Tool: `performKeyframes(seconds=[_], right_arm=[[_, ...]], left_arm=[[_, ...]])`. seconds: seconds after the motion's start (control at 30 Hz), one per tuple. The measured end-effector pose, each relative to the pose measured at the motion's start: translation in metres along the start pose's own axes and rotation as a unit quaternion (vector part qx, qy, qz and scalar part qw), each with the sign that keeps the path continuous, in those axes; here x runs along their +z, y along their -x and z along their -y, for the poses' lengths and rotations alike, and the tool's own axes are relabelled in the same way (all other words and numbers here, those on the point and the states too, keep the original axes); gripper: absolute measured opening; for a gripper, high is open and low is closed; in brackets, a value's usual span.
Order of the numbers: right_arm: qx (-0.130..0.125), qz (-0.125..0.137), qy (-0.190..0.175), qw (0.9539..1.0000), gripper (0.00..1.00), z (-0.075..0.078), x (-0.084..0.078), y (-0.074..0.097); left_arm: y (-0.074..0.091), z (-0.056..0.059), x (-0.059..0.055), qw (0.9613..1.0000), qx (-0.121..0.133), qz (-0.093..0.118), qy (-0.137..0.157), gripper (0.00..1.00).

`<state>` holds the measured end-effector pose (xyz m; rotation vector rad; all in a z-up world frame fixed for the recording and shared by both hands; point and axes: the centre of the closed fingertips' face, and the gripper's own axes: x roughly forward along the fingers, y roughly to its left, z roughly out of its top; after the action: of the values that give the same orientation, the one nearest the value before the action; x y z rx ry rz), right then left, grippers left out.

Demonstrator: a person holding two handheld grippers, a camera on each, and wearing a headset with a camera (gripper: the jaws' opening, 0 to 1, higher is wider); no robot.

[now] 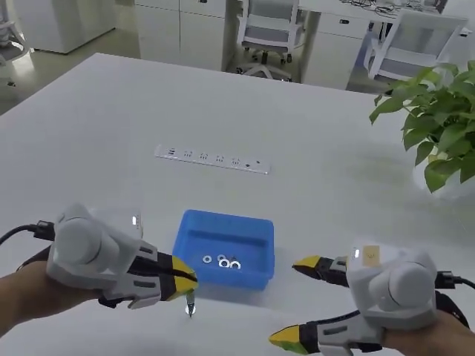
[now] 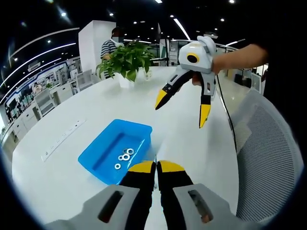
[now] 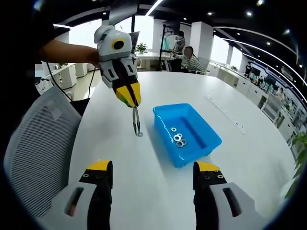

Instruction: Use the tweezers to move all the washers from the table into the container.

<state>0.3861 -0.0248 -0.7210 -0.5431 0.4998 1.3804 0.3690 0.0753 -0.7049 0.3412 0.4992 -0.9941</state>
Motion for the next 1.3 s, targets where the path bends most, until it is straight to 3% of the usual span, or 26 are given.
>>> performKeyframes(seconds=[0.7, 1.07, 1.3], right_arm=[[0.024, 0.005, 0.02, 0.9995, 0.66, -0.003, 0.008, -0.012], [0.065, 0.015, 0.062, 0.9959, 0.56, -0.008, 0.023, -0.031], [0.102, 0.013, 0.089, 0.9907, 0.48, -0.013, 0.03, -0.048]], left_arm=[[-0.002, -0.003, -0.001, 0.9999, -0.008, -0.003, -0.005, 0.06], [-0.004, -0.004, -0.001, 0.9996, -0.026, -0.003, -0.012, 0.06], [-0.006, -0.004, 0.0, 0.9991, -0.041, -0.004, -0.015, 0.06]])
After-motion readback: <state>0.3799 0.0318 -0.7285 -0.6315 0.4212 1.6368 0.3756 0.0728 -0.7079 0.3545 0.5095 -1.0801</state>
